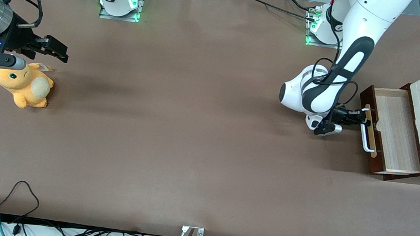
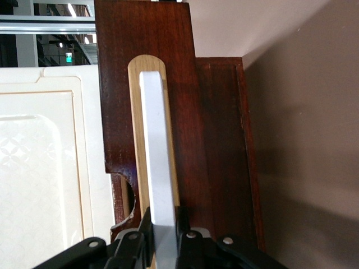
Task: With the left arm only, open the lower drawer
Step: 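Pull the handle with the left gripper, sliding the drawer out, then release the handle and lift the left gripper away from the drawer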
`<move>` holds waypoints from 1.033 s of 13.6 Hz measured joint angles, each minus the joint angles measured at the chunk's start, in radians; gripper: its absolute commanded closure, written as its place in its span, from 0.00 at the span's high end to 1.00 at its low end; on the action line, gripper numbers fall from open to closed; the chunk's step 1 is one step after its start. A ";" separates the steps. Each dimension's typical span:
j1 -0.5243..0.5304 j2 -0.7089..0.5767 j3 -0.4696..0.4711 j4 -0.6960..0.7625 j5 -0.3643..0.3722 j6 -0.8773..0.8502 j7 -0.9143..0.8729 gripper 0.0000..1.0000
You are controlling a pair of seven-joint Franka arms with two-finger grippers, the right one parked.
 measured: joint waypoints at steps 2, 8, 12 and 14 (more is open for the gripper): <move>-0.002 0.000 -0.001 0.001 0.000 0.000 0.002 0.43; -0.013 -0.006 -0.021 0.029 -0.031 0.052 0.064 1.00; -0.007 -0.114 -0.022 0.122 -0.331 0.133 0.147 1.00; 0.017 -0.226 -0.021 0.153 -0.471 0.175 0.249 1.00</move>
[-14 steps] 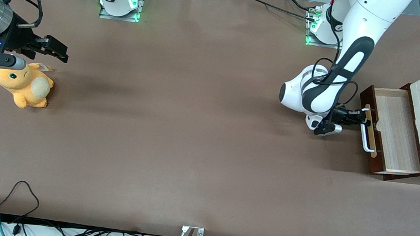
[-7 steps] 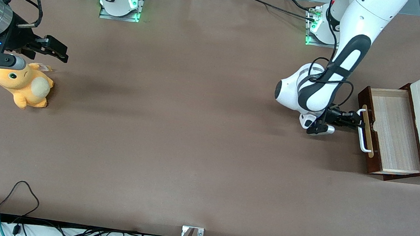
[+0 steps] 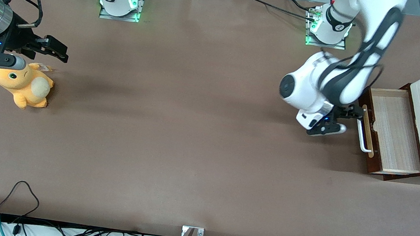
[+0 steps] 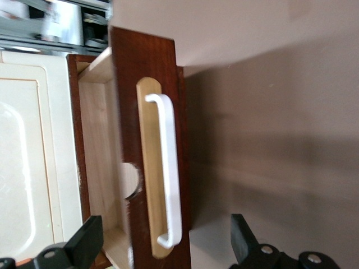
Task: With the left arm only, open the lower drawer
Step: 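Release the handle and lift the left gripper away from the drawer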
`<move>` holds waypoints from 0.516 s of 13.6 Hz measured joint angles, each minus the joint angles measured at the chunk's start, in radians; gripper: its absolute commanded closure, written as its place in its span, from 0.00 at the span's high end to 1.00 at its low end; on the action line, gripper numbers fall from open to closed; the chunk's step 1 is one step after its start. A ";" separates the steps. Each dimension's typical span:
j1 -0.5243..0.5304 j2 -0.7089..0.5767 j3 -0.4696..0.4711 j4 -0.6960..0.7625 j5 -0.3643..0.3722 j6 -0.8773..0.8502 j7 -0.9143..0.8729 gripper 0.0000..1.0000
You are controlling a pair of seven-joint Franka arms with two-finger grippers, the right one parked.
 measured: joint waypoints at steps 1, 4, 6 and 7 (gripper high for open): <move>0.020 -0.062 0.000 0.007 -0.076 0.022 0.060 1.00; 0.098 -0.228 0.007 0.051 -0.357 0.053 0.294 1.00; 0.142 -0.298 0.025 0.097 -0.532 0.050 0.414 1.00; 0.156 -0.321 0.042 0.119 -0.606 0.042 0.457 1.00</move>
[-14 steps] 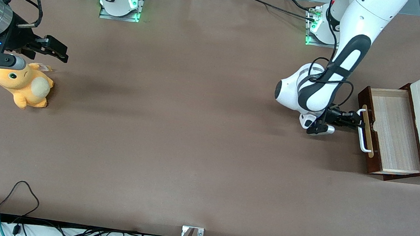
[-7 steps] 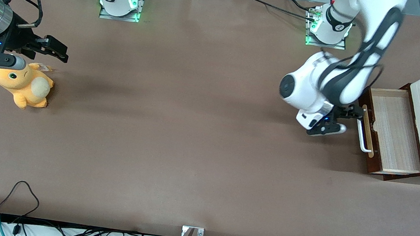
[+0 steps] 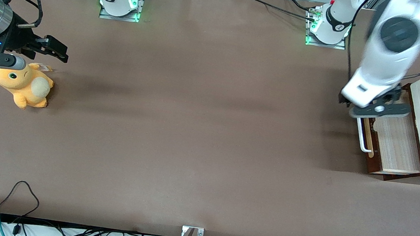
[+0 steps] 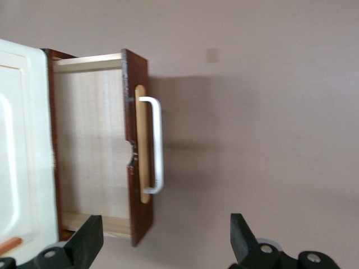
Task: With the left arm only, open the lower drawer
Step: 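Release the handle and lift the left gripper away from the drawer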
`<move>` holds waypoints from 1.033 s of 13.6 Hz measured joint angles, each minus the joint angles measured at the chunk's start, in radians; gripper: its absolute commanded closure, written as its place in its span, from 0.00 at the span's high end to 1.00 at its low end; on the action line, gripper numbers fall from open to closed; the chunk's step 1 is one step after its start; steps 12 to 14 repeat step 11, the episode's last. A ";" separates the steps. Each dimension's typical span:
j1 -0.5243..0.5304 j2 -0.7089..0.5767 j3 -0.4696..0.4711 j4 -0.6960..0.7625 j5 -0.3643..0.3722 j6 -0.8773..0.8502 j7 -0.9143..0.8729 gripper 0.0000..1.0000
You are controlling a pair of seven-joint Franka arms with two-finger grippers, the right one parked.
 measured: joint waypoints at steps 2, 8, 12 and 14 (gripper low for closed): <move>0.009 -0.023 0.045 0.043 -0.096 -0.021 0.095 1.00; 0.016 -0.039 0.204 0.109 -0.237 -0.052 0.296 1.00; 0.012 -0.039 0.194 0.124 -0.237 -0.063 0.296 1.00; 0.012 -0.039 0.194 0.124 -0.237 -0.063 0.296 1.00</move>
